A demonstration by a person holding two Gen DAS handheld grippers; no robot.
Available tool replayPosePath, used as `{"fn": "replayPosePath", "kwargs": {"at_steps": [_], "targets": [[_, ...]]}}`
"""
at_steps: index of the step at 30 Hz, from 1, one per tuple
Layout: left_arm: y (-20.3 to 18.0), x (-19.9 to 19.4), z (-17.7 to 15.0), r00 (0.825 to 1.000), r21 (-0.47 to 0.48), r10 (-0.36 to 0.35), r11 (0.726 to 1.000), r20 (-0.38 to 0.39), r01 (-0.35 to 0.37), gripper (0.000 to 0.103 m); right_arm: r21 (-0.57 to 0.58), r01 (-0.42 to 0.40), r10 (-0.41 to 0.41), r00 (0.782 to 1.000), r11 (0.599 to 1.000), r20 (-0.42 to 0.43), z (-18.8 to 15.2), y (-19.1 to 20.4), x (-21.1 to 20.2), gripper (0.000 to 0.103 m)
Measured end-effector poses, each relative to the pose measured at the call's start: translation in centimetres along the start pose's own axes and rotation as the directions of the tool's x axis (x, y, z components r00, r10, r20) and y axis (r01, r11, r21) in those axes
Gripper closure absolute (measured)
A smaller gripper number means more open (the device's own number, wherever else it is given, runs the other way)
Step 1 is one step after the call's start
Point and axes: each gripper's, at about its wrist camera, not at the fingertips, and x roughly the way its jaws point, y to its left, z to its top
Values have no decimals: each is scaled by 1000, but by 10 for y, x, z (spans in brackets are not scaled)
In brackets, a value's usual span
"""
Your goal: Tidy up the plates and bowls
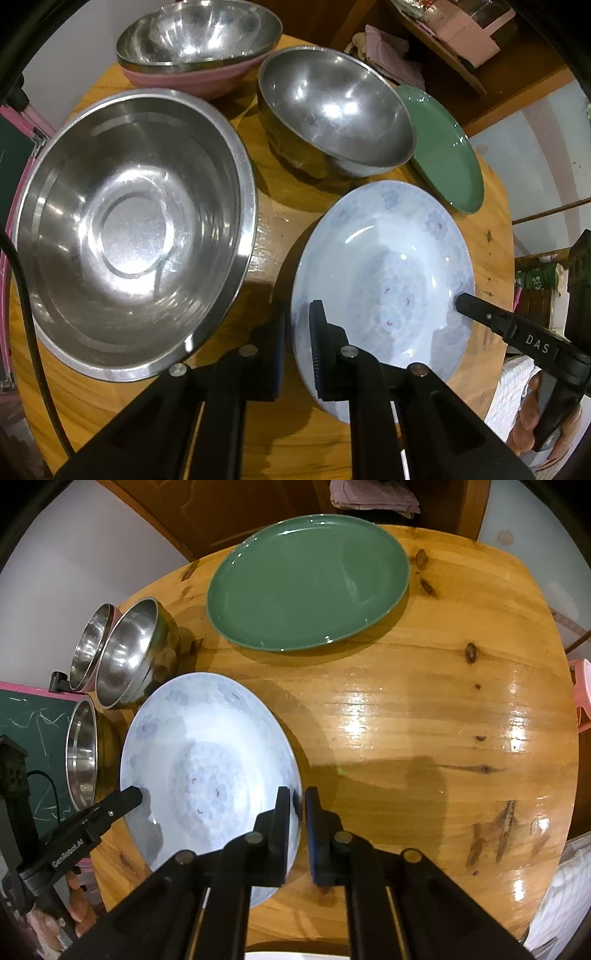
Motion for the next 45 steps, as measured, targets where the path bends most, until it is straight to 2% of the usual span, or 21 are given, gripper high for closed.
{"fn": "replayPosePath", "kwargs": {"at_steps": [10, 15, 20, 27, 32, 38, 45], "targets": [[-8, 7, 2, 1000, 47, -9, 999, -17, 10, 95, -7, -14, 14, 1000, 1000, -2, -5, -2, 1, 97], [-5, 7, 2, 1000, 41, -26, 999, 0, 26, 97, 5, -33, 33, 999, 999, -1, -5, -5, 0, 97], [-9, 5, 0, 1000, 84, -16, 996, 12, 15, 98, 11, -40, 41, 999, 999, -5, -6, -6, 0, 97], [-2, 3, -1, 999, 71, -41, 997, -11, 42, 98, 40, -75, 76, 997, 996, -21, -15, -9, -2, 98], [-4, -8, -6, 999, 82, -50, 995, 3, 49, 99, 36, -83, 84, 996, 996, -7, -23, -6, -11, 98], [-16, -27, -15, 998, 107, -60, 993, 24, 57, 99, 41, -87, 86, 996, 995, 20, -41, -4, -32, 98], [-43, -56, -54, 995, 181, -80, 981, 52, 69, 99, 73, -86, 81, 994, 994, 73, -87, -18, -67, 98]]}}
